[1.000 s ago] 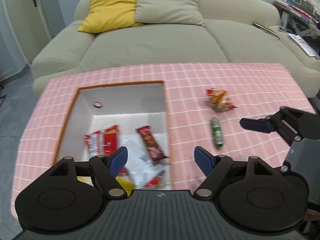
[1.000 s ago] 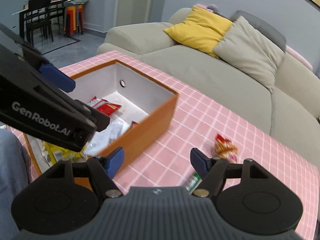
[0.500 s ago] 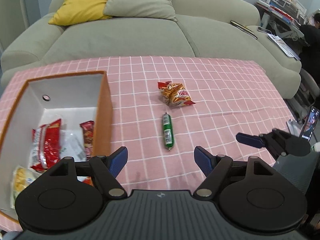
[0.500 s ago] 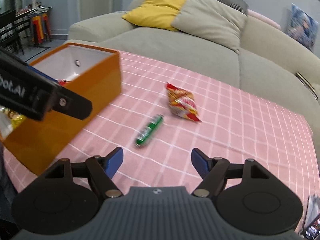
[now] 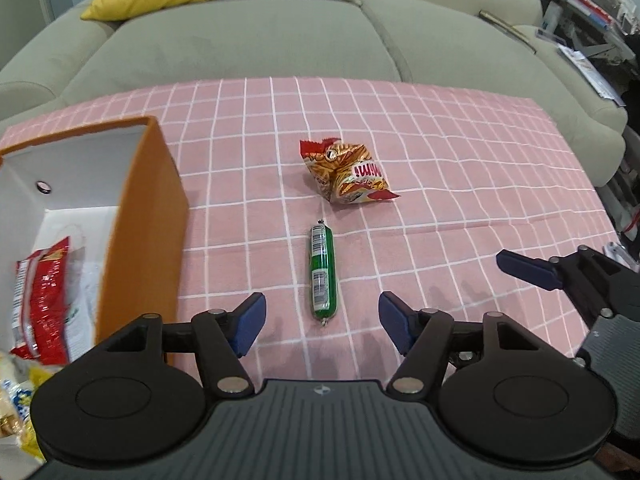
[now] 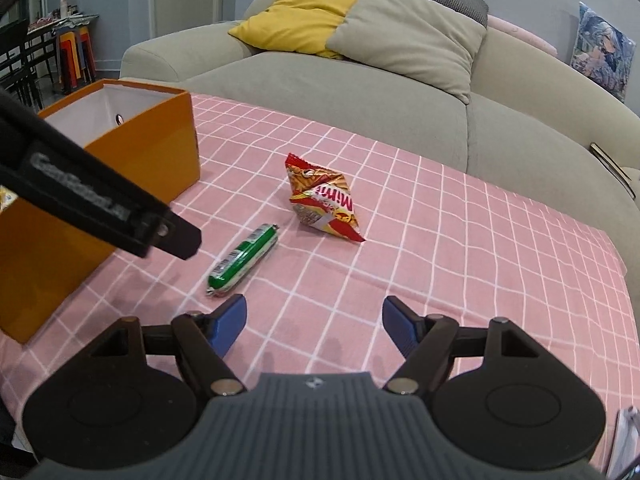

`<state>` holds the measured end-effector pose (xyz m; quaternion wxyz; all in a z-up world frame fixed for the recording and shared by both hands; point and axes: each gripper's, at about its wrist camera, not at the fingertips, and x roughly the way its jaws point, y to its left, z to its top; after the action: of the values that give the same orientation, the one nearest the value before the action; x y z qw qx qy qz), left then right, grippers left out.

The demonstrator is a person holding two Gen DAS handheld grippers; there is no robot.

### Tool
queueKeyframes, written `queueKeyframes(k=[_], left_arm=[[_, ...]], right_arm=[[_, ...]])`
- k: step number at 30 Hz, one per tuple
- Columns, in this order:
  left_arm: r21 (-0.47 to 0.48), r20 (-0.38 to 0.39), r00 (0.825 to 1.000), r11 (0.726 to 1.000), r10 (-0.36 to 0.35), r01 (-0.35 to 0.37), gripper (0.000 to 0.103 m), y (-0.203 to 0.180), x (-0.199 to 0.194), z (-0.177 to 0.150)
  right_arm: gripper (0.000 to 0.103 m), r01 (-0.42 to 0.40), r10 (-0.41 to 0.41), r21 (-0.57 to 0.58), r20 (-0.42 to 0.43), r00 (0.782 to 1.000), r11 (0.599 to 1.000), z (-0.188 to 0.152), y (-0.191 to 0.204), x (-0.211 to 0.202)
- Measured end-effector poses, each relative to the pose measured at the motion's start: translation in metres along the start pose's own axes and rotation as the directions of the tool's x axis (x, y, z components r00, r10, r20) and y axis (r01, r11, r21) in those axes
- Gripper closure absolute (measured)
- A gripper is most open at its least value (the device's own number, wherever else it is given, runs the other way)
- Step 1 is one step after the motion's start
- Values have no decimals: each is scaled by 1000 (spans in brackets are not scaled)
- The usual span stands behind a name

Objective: Organize snacks
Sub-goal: 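Grasp the green sausage stick with the left tool while the right tool grasps the Mimi bag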

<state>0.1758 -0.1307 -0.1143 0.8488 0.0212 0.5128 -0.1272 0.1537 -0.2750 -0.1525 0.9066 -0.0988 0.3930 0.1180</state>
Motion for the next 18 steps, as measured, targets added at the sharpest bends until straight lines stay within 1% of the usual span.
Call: queueKeyframes(k=[2,5,6,10,13,14,16,18], left_arm=[[9,-21,1000,1000,5,-5,26,-2,14,4],[30,-59,998,999,36,-34,27,-5,36,10],[32,-71,997,999,41,-38,29,-5,43,11],[41,-109,993,998,48,-44,29,-6,65,15],[52,-129,989,997,71,-65,39,-5,77,18],[51,-134,988,996,77,-71,44,-3,80,18],[41,-141,988,997,67,-61,48,-1,84,19],[31,-143,988,998,56,-52,57,0,87,19]], right_arm=[[31,-5,5,2,-1,1000,1000,3,-6,7],[31,1,-1,6,-4,1000,1000,8,-12,17],[31,2,-2,9,-5,1000,1000,9,-15,21],[31,-2,2,16,-9,1000,1000,13,-23,33],[31,-5,5,6,-14,1000,1000,15,-24,42],[31,-7,7,2,-15,1000,1000,16,-24,44],[31,-15,15,-5,-13,1000,1000,17,-25,47],[31,-23,23,-13,-11,1000,1000,19,-25,51]])
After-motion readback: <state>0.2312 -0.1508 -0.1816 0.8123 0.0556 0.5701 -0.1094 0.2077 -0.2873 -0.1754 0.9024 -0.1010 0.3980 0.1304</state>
